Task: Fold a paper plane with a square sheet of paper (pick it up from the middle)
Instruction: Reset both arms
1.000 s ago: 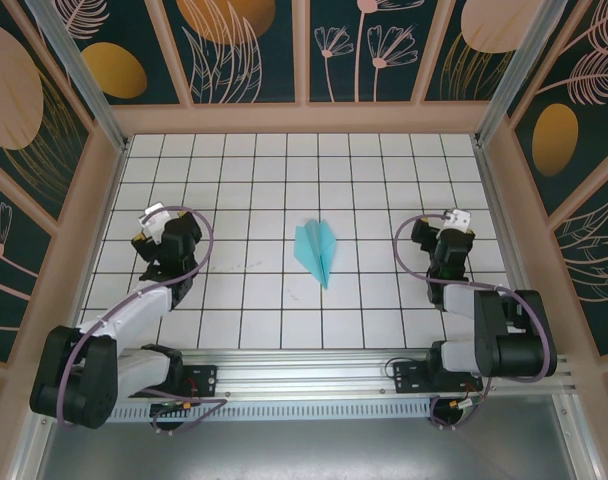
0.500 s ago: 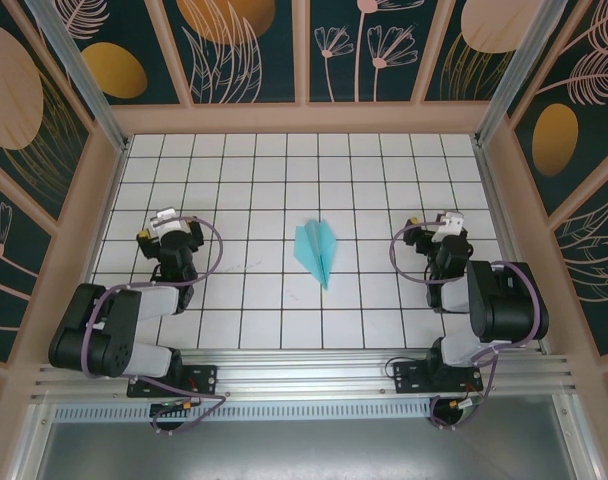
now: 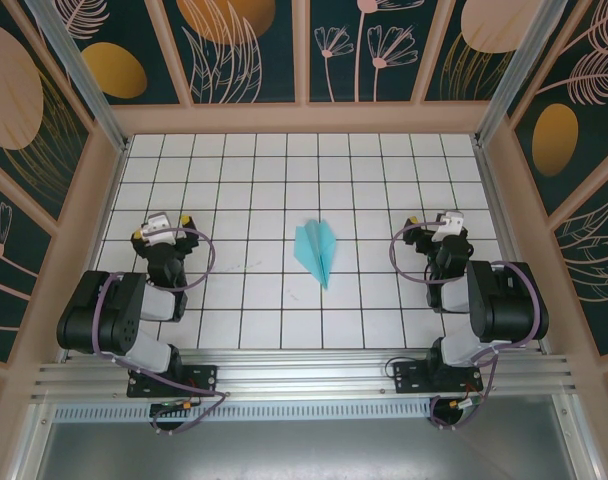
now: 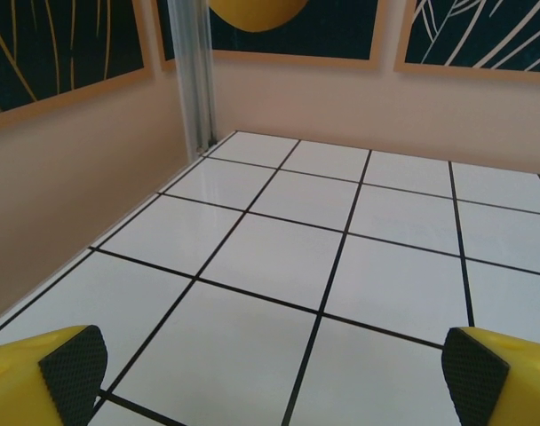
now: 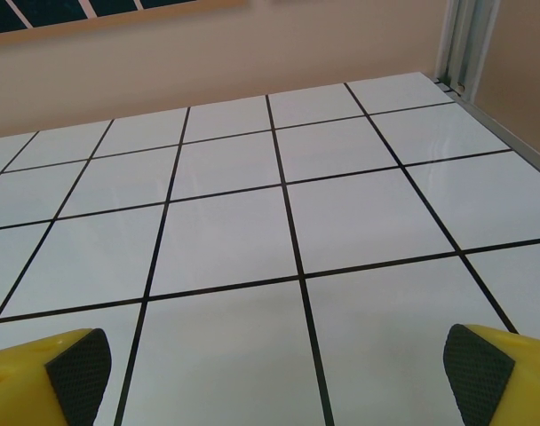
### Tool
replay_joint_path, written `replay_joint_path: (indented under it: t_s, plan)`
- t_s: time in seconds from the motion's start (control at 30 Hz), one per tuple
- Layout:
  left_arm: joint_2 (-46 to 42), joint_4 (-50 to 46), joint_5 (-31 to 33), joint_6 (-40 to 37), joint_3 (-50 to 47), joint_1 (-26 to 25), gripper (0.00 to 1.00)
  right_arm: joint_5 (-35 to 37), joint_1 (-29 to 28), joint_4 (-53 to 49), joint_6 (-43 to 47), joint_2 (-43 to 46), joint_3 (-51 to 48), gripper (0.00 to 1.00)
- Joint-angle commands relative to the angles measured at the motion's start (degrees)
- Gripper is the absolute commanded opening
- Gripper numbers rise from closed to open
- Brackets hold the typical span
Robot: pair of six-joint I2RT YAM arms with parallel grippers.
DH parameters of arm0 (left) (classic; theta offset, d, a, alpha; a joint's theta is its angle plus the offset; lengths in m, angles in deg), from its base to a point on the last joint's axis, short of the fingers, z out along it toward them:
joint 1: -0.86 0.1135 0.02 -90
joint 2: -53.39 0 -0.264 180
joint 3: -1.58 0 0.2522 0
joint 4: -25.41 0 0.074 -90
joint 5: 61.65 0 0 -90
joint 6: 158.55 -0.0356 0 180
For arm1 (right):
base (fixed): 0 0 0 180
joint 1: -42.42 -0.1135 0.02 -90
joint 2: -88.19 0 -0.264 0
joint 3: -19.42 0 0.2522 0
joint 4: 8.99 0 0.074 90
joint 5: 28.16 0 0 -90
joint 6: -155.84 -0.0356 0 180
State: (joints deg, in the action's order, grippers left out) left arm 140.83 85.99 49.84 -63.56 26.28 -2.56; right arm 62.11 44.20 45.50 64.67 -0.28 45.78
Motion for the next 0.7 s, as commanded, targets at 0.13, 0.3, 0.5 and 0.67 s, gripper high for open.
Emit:
replay_joint_path:
  t_s: [0.13, 0.3, 0.5, 0.67]
  plan:
    - [-0.2, 2.7, -0.8, 1.2, 0.8, 0.5, 0.99, -1.0, 0.0, 3.0, 0.5, 0.2, 0.8, 0.99]
    - [-0.2, 2.6, -0.8, 1.2, 0.8, 0.5, 0.99, -1.1, 0.1, 3.0, 0.5, 0.2, 0.8, 0.99]
    - [0.2, 2.0, -0.9, 1.3, 1.3, 0.5, 0.99, -1.1, 0.0, 3.0, 0.5, 0.2, 0.8, 0.99]
    - [-0.1, 2.5, -0.9, 1.3, 0.9, 0.5, 0.99, -1.1, 0.1, 3.0, 0.5, 0.2, 0.8, 0.99]
